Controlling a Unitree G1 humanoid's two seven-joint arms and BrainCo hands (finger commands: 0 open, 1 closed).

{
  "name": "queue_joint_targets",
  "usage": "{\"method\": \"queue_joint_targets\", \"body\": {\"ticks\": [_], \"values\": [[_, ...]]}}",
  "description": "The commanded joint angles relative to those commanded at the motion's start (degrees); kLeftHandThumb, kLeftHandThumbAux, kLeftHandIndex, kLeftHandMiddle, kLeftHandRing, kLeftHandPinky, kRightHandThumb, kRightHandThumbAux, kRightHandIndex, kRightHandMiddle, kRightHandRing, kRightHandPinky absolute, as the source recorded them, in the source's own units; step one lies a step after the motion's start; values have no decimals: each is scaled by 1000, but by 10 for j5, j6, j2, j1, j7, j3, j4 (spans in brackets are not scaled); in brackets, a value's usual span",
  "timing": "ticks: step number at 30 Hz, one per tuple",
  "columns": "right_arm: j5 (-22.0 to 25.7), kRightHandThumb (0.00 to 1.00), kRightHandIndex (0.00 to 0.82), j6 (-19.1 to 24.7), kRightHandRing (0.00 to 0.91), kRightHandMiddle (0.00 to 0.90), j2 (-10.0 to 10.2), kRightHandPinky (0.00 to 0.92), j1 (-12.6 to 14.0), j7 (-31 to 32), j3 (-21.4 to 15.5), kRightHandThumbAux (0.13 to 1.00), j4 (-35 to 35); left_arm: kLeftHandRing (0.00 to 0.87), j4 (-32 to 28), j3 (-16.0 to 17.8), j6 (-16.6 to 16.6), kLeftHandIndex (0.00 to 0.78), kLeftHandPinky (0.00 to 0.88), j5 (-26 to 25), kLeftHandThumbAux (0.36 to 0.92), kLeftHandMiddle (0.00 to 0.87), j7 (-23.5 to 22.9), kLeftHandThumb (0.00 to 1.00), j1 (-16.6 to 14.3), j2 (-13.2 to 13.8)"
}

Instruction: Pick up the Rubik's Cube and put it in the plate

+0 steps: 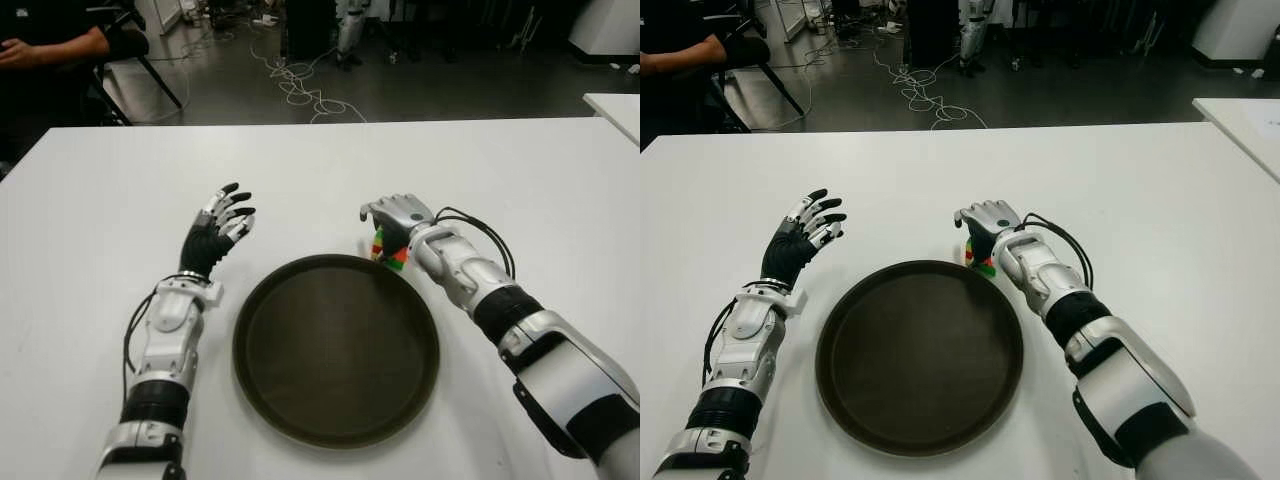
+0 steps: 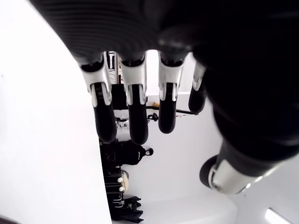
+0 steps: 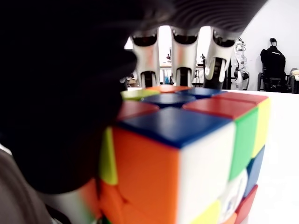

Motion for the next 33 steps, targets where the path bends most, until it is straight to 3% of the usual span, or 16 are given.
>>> {"method": "queue_joint_targets", "body": {"ticks": [6,19,29,30,31,33], "values": [[6,0,447,9,497,478,3,483,-2,13,-4,860,2,234,1,-1,1,123,279,3,705,204,0,131,0,2],[8,0,491,9,543,534,4,516,-1,6,-3,876,3,242,4,3,-3,128,298,-7,720,202,-8,148,0,0],[4,0,477,29,583,576,1,563,-9,40,0,902,-4,236,2,2,-3,123,285,-5,719,203,-6,133,1,0],[3,242,456,32,589,584,0,567,-10,44,1,845,-6,235,2,2,-3,124,283,-4,714,203,-6,132,1,0],[2,398,442,34,593,590,0,569,-10,47,2,808,-8,235,2,2,-3,125,282,-4,711,203,-6,130,1,1],[-1,533,427,39,601,595,-5,576,-11,55,3,777,-23,233,0,1,-3,126,278,-2,706,202,-5,129,2,1]]}}
